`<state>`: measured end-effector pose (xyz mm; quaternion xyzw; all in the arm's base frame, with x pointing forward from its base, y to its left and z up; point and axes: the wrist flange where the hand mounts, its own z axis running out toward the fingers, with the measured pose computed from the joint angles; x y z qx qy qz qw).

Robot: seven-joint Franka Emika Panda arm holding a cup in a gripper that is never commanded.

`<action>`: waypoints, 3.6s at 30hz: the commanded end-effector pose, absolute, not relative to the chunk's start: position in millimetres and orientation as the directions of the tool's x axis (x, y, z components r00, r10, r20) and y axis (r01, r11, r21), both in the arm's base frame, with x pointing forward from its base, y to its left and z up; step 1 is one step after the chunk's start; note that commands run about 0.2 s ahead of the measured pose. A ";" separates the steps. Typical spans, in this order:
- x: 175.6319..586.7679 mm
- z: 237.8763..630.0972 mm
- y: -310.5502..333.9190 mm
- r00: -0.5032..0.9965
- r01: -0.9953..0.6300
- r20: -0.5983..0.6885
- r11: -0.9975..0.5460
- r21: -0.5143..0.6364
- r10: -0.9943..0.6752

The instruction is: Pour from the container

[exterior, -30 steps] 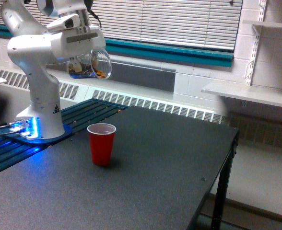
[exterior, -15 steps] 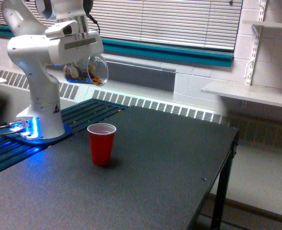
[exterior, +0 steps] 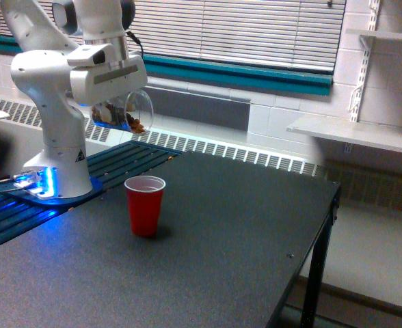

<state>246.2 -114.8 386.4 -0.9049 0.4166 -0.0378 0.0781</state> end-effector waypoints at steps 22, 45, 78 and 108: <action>249.4 342.3 -109.9 0.656 -0.755 -0.082 -0.651 -0.082 -0.751; 260.5 315.6 -93.4 0.678 -0.732 -0.125 -0.682 -0.019 -0.724; 252.2 305.3 -103.1 0.649 -0.749 -0.145 -0.660 0.046 -0.747; 255.8 287.4 -88.8 0.683 -0.707 -0.188 -0.703 0.073 -0.706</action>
